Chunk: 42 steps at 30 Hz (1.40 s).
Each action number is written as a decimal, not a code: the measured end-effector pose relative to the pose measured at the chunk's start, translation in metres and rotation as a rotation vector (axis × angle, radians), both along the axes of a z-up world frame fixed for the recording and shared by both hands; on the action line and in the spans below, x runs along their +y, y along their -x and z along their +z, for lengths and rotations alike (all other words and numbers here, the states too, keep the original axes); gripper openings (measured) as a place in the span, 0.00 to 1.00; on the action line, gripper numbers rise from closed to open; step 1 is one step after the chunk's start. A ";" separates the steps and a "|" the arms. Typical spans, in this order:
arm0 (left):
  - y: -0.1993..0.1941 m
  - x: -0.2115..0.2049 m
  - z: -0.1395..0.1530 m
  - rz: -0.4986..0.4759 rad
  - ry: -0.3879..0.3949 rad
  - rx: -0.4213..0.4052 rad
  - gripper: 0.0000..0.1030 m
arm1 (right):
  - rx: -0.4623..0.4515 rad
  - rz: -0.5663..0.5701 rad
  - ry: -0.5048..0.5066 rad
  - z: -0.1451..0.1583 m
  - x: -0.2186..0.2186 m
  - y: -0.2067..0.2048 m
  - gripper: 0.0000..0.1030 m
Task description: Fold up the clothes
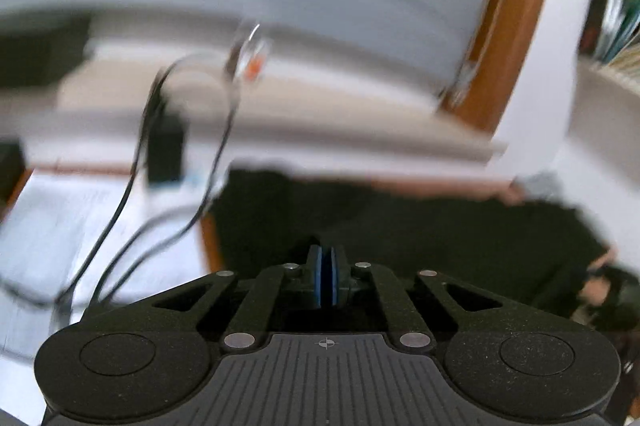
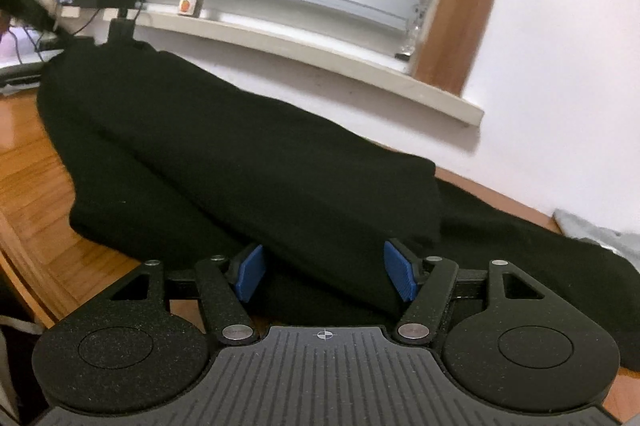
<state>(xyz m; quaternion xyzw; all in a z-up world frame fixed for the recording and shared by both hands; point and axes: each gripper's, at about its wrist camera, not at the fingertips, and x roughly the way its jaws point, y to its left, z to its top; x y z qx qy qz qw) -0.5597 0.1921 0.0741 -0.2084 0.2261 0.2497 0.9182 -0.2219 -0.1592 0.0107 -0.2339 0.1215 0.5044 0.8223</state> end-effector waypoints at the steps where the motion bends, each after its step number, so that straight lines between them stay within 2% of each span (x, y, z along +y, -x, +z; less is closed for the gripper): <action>1: 0.001 0.002 -0.003 0.001 0.001 0.007 0.24 | 0.015 0.008 -0.017 0.002 -0.001 -0.001 0.62; 3: 0.004 0.005 -0.010 0.004 0.004 0.022 0.45 | 0.048 0.026 -0.054 0.005 -0.002 -0.003 0.62; 7: 0.007 0.010 -0.001 0.008 -0.026 0.004 0.49 | 0.112 0.061 -0.126 0.012 -0.006 -0.006 0.64; 9: 0.003 0.013 0.008 0.002 -0.040 -0.023 0.59 | 0.144 0.079 -0.163 0.015 -0.007 -0.008 0.71; 12: -0.022 0.017 0.017 -0.036 -0.068 -0.032 0.61 | 0.199 0.117 -0.244 0.022 -0.008 -0.012 0.71; 14: -0.044 0.023 0.019 -0.065 -0.087 -0.014 0.63 | 0.222 0.079 -0.280 0.024 -0.004 -0.017 0.71; 17: -0.083 0.043 0.011 -0.080 -0.107 0.076 0.64 | 0.184 0.005 -0.208 0.019 0.017 -0.026 0.72; 20: -0.111 0.065 0.000 -0.074 -0.098 0.168 0.64 | 0.209 -0.042 -0.152 0.011 0.036 -0.034 0.72; 22: -0.120 0.071 -0.005 -0.108 -0.091 0.187 0.64 | 0.233 -0.039 -0.144 0.009 0.043 -0.041 0.72; 25: -0.127 0.073 -0.011 -0.157 -0.101 0.201 0.53 | 0.235 -0.035 -0.114 0.009 0.050 -0.044 0.77; 27: -0.129 0.066 -0.016 -0.176 -0.151 0.232 0.19 | 0.249 -0.026 -0.087 0.005 0.053 -0.045 0.78; 28: -0.127 0.062 -0.017 -0.186 -0.168 0.227 0.11 | 0.249 -0.023 -0.078 0.004 0.054 -0.045 0.78; 29: -0.123 0.059 -0.014 -0.182 -0.188 0.206 0.08 | 0.249 -0.020 -0.070 0.003 0.055 -0.045 0.78; 31: -0.112 0.052 0.000 -0.153 -0.242 0.146 0.07 | 0.263 -0.018 -0.067 0.003 0.055 -0.047 0.78; 33: -0.096 0.045 0.026 -0.123 -0.269 0.030 0.07 | 0.280 -0.013 -0.076 0.002 0.054 -0.050 0.78; 35: -0.088 0.043 0.043 -0.097 -0.281 -0.018 0.11 | 0.284 -0.012 -0.082 0.001 0.052 -0.050 0.78; 37: -0.093 0.043 0.044 -0.042 -0.329 0.052 0.24 | 0.278 -0.007 -0.082 0.001 0.051 -0.049 0.78; 38: -0.097 0.043 0.041 -0.015 -0.349 0.097 0.41 | 0.277 -0.009 -0.081 0.001 0.051 -0.050 0.78; 39: -0.100 0.044 0.037 0.008 -0.356 0.142 0.49 | 0.276 -0.009 -0.082 0.001 0.050 -0.050 0.78; 42: -0.094 0.051 0.024 0.032 -0.308 0.163 0.50 | 0.273 -0.011 -0.089 0.001 0.049 -0.050 0.78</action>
